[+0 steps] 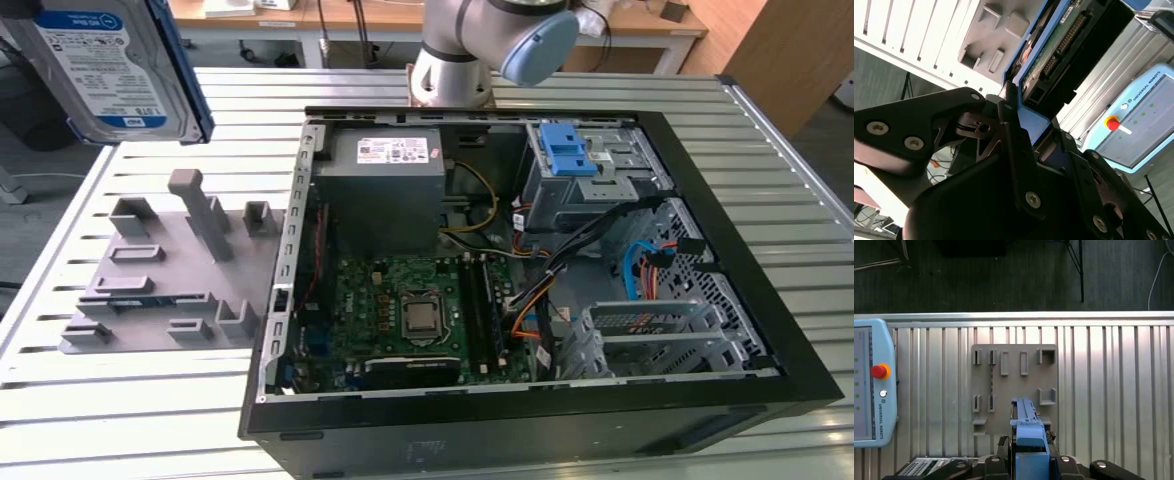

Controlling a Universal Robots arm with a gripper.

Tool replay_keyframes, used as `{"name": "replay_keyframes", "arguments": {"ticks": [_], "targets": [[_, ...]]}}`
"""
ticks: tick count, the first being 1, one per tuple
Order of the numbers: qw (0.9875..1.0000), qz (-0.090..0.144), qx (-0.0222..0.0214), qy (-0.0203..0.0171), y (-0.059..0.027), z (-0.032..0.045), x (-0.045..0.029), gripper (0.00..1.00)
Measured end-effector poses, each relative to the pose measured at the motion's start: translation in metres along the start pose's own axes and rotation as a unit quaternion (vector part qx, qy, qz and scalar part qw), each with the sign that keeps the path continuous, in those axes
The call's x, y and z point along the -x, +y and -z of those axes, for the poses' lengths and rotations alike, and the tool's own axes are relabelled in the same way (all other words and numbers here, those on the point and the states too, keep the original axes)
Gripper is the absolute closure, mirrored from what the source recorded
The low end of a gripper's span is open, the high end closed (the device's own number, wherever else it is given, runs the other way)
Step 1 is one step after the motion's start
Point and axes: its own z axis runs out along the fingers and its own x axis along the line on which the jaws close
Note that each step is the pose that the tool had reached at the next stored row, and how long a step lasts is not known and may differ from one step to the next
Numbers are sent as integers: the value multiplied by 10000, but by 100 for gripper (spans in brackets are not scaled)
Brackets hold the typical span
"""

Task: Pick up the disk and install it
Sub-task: 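Pick up the disk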

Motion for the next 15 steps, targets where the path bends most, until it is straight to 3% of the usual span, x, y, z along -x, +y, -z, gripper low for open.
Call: {"name": "replay_keyframes", "arguments": {"ticks": [6, 15], "targets": [[10000, 0, 0, 0, -151, 3, -16, 64], [10000, 0, 1, 1, -278, 5, -14, 64]]}}
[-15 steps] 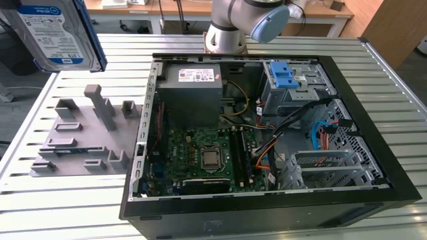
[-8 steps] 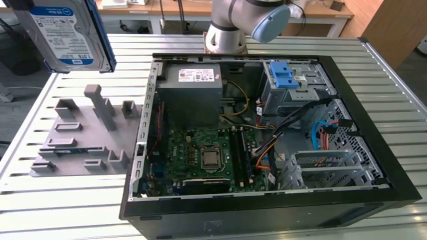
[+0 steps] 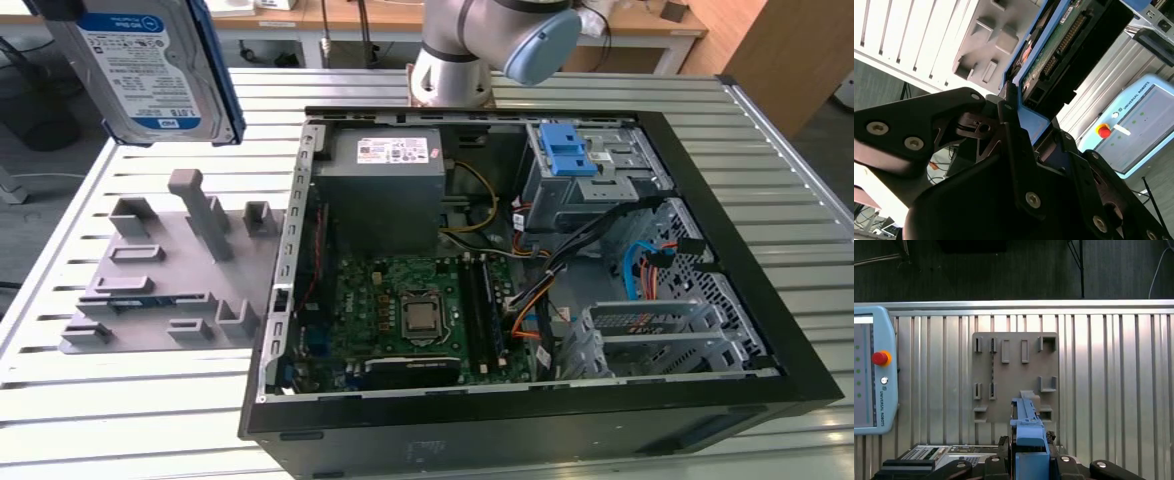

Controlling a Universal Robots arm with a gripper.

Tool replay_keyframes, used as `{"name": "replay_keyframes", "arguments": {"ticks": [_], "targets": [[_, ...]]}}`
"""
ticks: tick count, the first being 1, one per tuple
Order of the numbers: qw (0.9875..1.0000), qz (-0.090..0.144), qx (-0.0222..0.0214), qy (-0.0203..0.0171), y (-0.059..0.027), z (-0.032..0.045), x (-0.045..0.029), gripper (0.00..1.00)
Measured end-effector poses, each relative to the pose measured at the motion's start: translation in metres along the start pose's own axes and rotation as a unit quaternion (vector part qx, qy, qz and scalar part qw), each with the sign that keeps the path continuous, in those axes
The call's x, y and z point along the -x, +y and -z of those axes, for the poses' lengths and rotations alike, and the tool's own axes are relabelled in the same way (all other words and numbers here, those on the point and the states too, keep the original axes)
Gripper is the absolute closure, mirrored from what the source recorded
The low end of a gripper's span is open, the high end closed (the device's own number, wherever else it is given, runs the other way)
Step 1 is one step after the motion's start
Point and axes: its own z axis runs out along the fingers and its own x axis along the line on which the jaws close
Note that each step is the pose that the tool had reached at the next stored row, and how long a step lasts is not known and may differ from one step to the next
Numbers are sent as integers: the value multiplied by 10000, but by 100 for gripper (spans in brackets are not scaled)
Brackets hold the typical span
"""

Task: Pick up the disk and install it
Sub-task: 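Pick up the disk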

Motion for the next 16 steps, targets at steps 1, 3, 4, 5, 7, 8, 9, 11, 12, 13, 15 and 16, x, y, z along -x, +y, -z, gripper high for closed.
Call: {"name": "replay_keyframes", "arguments": {"ticks": [1, 3, 4, 5, 7, 8, 9, 11, 12, 13, 15, 16], "targets": [[10000, 0, 0, 0, -7, 0, 0, 64], [10000, 0, -1, 0, -17, 0, 1, 64], [10000, 0, 0, 0, -20, 0, 1, 64], [10000, 0, -1, -1, -25, 0, 1, 64], [10000, 0, 0, 0, -42, 0, 1, 64], [10000, 0, 0, 0, -48, 0, 1, 64], [10000, 0, 0, 0, -54, 0, 1, 64], [10000, 0, 0, 0, -65, 0, 1, 64], [10000, 0, 0, 0, -74, 1, 2, 64], [10000, 0, 0, 0, -83, 1, 2, 64], [10000, 0, -1, 0, -103, 1, 2, 64], [10000, 0, -1, -1, -112, 1, 2, 64]]}}
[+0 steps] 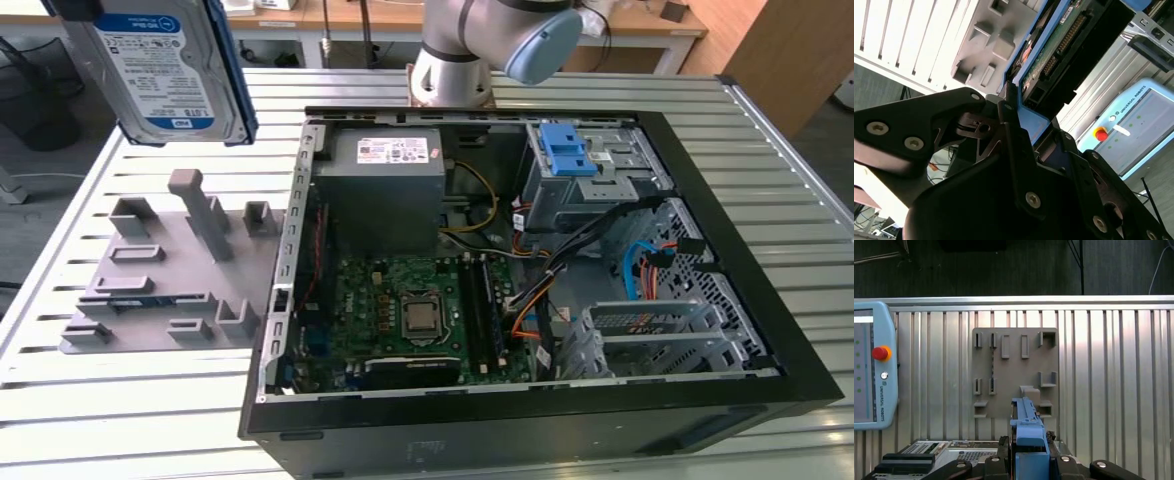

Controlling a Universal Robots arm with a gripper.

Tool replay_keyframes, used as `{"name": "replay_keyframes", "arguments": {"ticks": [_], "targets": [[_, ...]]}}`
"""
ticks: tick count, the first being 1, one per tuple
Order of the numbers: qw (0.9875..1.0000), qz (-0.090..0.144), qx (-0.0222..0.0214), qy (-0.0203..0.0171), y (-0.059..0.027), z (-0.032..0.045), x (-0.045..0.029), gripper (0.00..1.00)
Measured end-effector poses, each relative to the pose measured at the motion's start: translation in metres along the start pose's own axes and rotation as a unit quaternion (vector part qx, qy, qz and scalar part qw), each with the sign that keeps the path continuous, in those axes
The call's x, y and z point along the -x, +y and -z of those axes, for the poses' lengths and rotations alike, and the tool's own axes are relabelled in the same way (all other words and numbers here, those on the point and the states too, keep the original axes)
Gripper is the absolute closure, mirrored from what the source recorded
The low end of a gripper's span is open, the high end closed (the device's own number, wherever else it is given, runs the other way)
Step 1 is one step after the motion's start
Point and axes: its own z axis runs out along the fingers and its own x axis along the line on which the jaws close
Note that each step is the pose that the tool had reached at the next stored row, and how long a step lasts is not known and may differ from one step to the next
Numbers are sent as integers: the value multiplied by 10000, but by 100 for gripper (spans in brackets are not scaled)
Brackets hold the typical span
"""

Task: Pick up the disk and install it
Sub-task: 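Pick up the disk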

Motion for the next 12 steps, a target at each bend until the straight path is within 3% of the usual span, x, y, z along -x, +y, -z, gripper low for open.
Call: {"name": "replay_keyframes", "arguments": {"ticks": [12], "targets": [[10000, 0, 1, 1, -83, 2, 2, 64]]}}
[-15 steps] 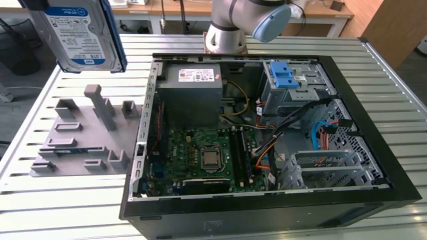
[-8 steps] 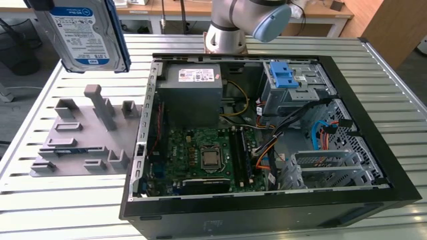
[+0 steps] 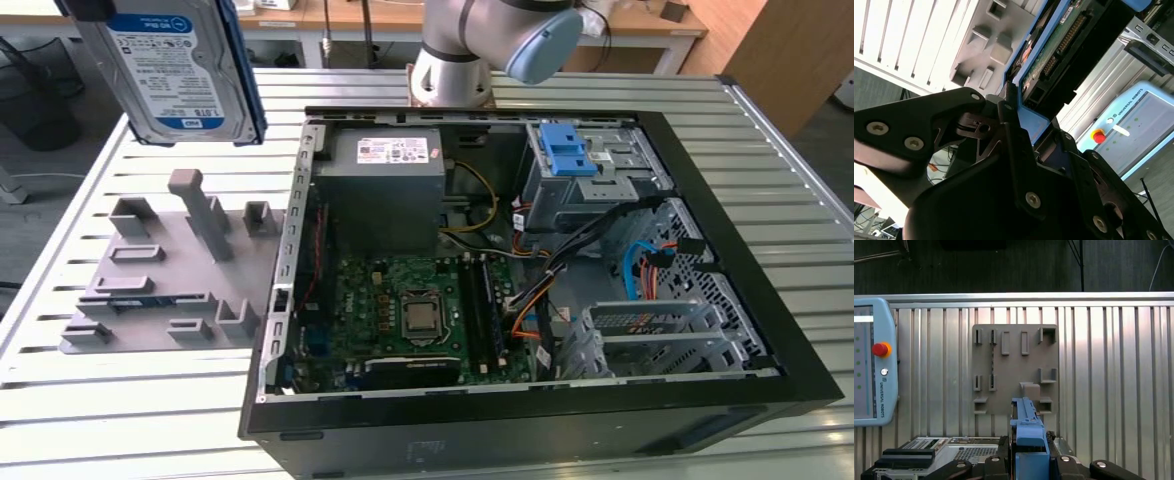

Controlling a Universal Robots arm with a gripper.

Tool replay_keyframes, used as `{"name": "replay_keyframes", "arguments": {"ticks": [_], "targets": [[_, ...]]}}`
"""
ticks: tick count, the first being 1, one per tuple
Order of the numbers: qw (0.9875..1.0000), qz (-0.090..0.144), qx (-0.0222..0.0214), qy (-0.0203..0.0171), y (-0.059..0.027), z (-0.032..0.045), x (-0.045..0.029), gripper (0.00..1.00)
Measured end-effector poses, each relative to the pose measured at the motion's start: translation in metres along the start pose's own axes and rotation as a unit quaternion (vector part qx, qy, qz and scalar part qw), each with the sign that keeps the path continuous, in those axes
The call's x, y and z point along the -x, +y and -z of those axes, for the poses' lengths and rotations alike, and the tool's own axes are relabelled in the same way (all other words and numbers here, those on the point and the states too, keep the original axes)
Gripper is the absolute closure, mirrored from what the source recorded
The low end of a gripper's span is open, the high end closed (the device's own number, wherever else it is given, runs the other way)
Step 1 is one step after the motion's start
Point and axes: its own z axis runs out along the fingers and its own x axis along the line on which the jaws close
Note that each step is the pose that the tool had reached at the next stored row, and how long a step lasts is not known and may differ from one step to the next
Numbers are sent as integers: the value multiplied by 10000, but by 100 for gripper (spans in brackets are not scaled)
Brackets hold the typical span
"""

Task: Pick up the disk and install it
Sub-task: 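Pick up the disk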

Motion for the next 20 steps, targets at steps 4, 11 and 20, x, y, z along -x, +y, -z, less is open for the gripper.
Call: {"name": "replay_keyframes", "arguments": {"ticks": [4, 11, 20], "targets": [[10000, 0, 0, 0, -51, 1, 1, 64], [10000, 0, 0, 0, -166, 1, 0, 64], [10000, 0, 0, 0, -252, -1, -136, 64]]}}
